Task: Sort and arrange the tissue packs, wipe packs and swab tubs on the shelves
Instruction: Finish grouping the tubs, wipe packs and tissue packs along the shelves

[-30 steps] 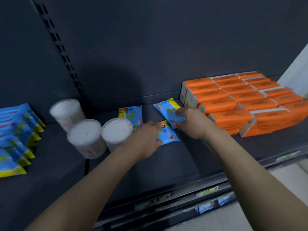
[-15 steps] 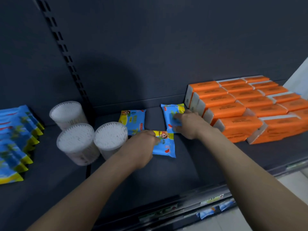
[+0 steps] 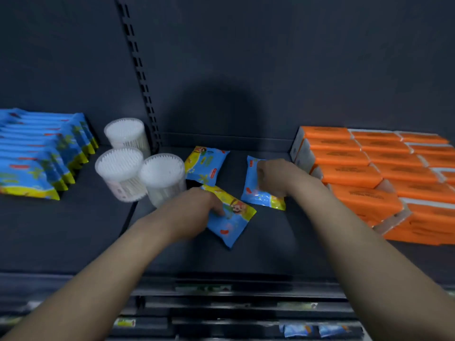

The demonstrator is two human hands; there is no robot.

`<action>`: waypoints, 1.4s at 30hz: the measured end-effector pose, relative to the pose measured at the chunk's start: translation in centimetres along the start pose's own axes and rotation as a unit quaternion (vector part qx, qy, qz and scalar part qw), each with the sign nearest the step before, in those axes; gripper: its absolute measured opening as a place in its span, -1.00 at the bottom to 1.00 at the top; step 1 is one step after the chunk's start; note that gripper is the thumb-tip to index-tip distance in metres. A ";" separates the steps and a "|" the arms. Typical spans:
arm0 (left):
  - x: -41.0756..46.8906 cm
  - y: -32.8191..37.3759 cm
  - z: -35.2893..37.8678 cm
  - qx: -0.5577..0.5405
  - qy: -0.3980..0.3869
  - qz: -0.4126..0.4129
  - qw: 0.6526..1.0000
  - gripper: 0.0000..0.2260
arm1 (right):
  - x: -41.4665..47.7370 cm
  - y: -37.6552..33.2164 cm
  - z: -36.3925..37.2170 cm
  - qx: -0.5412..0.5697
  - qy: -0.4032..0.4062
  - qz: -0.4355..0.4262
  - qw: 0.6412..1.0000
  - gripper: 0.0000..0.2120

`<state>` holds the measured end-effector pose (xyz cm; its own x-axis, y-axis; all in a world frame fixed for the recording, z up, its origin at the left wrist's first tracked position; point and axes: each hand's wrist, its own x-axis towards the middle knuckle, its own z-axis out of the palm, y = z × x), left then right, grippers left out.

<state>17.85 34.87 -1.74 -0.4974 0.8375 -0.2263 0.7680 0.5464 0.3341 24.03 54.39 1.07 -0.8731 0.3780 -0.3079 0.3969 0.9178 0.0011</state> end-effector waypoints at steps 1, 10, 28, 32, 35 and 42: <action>-0.7 0.3 0.2 -0.019 0.016 -0.016 1.000 -0.60 | -0.2 -0.1 -0.2 -0.017 -0.006 -0.015 1.000 -0.62; -4.2 5.4 3.5 -0.081 0.190 -0.354 0.912 -0.35 | -0.1 -0.6 0.0 -0.103 -0.095 -0.071 0.988 0.00; -6.3 5.4 1.8 -0.650 0.203 -0.289 0.673 -0.78 | -1.5 0.7 -2.6 0.063 0.032 -0.140 0.988 -0.71; -8.6 4.1 -0.1 -0.657 0.235 -0.207 0.686 -0.77 | -3.0 0.0 -4.2 0.201 0.065 -0.129 0.969 -0.78; -10.6 2.6 -1.5 -0.659 0.267 -0.155 0.686 -0.77 | -4.2 -1.4 -5.4 0.315 0.070 -0.122 0.939 -0.80; -18.8 -4.4 -3.5 -0.689 0.292 -0.098 0.657 -0.80 | -7.0 -11.6 -6.0 0.514 0.018 -0.145 0.845 -0.91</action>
<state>22.42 16.78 4.27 -0.9109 0.3905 -0.1334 -0.2268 -0.2038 0.9524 23.80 41.82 8.90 -0.9765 0.1764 -0.1241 0.1850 0.3892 -0.9024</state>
